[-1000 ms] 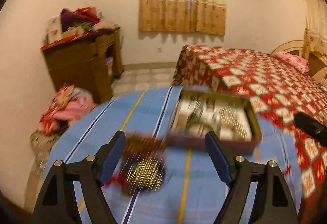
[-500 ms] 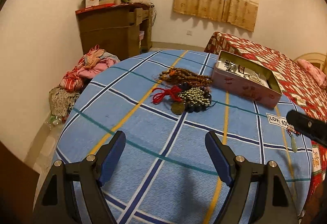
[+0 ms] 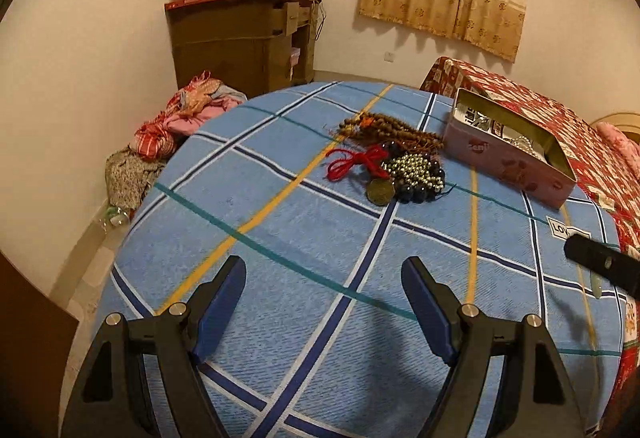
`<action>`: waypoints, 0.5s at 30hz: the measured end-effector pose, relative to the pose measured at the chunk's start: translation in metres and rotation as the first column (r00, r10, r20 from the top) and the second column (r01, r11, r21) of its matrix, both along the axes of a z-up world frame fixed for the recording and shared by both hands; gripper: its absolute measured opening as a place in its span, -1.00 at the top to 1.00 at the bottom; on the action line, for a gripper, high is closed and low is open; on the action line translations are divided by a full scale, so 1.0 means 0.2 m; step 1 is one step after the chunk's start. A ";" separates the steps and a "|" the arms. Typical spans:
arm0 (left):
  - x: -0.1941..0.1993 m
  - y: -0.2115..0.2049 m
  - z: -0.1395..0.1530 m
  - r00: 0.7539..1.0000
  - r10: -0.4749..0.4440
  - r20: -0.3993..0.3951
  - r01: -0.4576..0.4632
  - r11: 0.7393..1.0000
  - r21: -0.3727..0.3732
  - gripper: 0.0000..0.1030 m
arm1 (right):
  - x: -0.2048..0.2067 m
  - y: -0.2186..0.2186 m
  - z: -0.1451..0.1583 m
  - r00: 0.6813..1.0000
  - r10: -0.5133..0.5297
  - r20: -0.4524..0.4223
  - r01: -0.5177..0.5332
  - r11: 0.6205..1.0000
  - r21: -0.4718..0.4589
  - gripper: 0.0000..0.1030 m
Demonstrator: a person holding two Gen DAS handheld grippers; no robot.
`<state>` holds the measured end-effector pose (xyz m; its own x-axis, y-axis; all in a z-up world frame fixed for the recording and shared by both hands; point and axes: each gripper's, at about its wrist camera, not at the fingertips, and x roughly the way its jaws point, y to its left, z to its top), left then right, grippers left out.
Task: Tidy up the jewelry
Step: 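Withdraw both tools from the tin and move the right gripper to the bead tangle, then grasp the gold bead strand with the right gripper and lift it from the tangle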
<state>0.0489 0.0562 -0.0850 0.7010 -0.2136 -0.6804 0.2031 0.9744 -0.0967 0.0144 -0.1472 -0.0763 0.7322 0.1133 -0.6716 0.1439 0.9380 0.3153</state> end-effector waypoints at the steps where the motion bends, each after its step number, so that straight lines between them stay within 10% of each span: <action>1: 0.00 0.00 -0.01 1.000 0.000 -0.008 -0.001 1.000 -0.008 -0.55 | 0.02 0.00 0.02 1.000 0.004 0.006 -0.004 1.000 0.001 -0.14; 15: 0.02 0.10 -0.05 0.997 0.051 -0.060 -0.059 0.987 -0.147 -0.55 | 0.66 0.18 -0.03 0.984 0.173 -0.033 -0.175 0.982 -0.069 -0.09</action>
